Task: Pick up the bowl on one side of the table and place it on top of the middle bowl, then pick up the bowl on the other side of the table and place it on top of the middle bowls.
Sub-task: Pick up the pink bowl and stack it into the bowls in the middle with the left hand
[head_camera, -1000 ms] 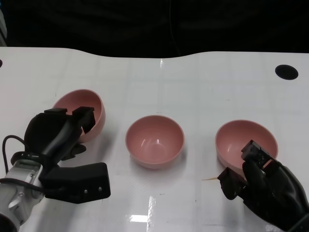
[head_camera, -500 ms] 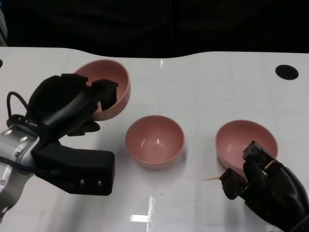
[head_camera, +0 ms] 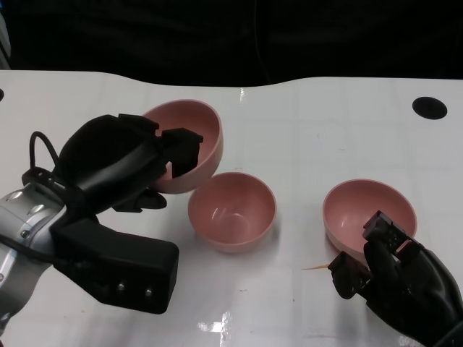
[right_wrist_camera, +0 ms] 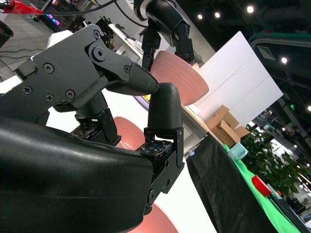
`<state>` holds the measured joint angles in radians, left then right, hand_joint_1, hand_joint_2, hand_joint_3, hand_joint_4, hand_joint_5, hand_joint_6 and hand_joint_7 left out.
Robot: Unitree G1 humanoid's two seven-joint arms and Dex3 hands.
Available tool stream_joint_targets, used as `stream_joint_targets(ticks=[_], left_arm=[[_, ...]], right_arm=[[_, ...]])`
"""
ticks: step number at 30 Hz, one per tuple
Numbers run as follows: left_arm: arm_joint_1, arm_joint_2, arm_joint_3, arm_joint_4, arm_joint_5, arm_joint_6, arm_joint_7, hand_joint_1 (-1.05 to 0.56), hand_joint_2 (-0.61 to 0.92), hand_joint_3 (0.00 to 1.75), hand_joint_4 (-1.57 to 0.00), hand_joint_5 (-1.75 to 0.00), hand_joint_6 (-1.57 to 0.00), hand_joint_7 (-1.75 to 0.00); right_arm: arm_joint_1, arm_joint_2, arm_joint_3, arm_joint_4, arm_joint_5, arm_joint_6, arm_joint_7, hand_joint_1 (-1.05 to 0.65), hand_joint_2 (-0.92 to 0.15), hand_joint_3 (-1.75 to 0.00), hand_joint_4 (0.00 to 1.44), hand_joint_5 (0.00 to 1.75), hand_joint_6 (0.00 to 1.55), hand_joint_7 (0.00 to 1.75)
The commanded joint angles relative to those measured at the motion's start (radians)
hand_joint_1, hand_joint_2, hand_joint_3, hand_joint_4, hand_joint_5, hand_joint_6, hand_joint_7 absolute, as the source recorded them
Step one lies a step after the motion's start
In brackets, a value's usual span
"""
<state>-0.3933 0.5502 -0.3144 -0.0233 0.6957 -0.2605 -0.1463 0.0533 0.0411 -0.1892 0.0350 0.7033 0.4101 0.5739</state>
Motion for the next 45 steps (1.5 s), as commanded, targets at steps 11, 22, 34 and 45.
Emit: stream_joint_targets(ticks=[11, 22, 34, 45], left_arm=[[-0.056, -0.041, -0.055, 0.034, 0.066, -0.048, -0.043, -0.03, 0.84, 0.01, -0.69, -1.75, -0.58, -1.67], [-0.117, -0.073, -0.088, 0.122, 0.087, -0.088, -0.053, -0.09, 0.88, 0.02, -0.70, -1.75, -0.61, -1.57], [-0.156, -0.091, -0.107, 0.226, 0.097, -0.144, -0.027, -0.16, 0.92, 0.05, -0.71, -1.75, -0.64, -1.52], [-0.170, -0.109, -0.115, 0.277, 0.083, -0.190, -0.025, -0.14, 0.92, 0.06, -0.72, -1.75, -0.62, -1.56]], right_arm=[[-0.003, -0.001, 0.004, -0.004, 0.003, -0.008, -0.016, -0.12, -0.57, -1.25, 0.83, 1.75, 0.62, 1.75], [-0.005, 0.004, 0.012, 0.002, 0.006, -0.022, -0.007, -0.11, -0.55, -1.28, 0.85, 1.75, 0.64, 1.74], [0.016, 0.020, 0.026, -0.041, 0.005, -0.015, -0.063, -0.11, -0.55, -1.27, 0.84, 1.75, 0.63, 1.74], [0.017, 0.020, 0.038, -0.047, -0.002, -0.021, -0.065, -0.11, -0.55, -1.27, 0.85, 1.75, 0.64, 1.75]])
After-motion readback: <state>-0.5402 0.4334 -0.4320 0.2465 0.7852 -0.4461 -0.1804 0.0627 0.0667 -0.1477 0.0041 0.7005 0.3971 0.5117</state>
